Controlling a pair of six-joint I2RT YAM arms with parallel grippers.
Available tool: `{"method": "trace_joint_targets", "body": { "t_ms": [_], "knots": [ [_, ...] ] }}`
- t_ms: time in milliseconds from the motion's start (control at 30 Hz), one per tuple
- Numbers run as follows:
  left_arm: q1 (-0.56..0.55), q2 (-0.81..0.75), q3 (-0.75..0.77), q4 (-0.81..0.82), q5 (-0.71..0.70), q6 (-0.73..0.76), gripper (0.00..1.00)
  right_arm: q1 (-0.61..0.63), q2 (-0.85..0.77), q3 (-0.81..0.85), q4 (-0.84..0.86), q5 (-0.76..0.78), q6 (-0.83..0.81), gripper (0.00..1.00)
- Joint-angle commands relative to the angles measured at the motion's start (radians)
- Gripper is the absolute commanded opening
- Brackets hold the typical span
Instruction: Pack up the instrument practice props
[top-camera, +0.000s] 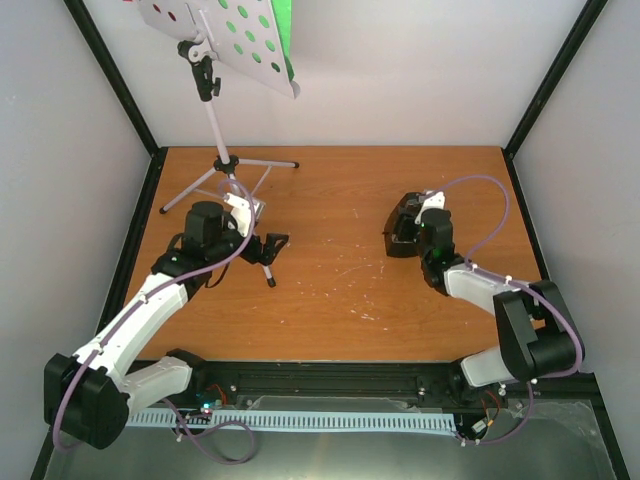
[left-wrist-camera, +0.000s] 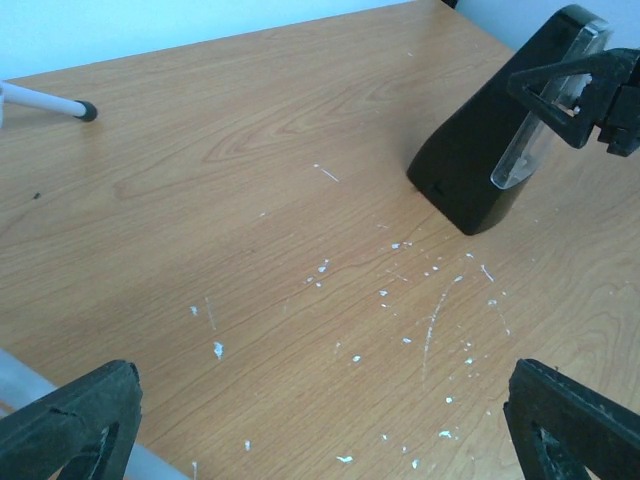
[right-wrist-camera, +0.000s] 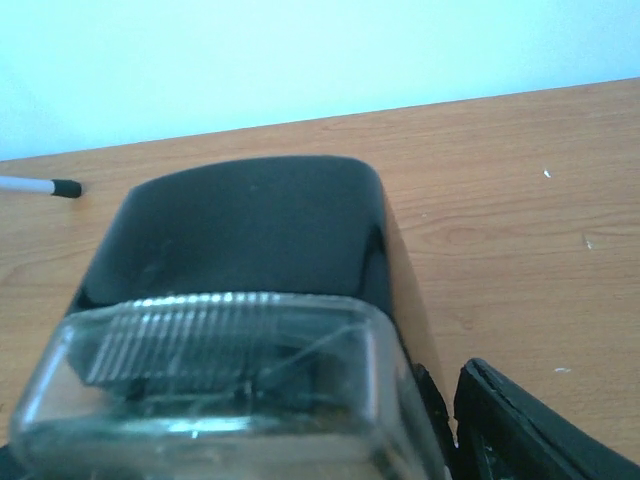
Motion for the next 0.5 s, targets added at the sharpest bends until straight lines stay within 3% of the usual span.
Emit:
{"method": "trace_joint_targets", "body": {
  "t_ms": [0, 200, 467],
  "knots": [
    [0.056, -0.001, 0.013, -0.002, 0.022, -0.017, 1.0, -0.035, 0.033, 0.05, -0.035, -0.039, -0.031, 0.72],
    [0.151, 0.004, 0.015, 0.01, 0.059, -0.054, 0.99, -0.041, -0.161, 0.066, -0.164, -0.097, -0.044, 1.0],
    [0.27, 0.019, -0.035, 0.17, 0.05, -0.365, 0.99, -0.056, -0.551, 0.053, -0.464, -0.055, -0.014, 1.0]
  ]
}}
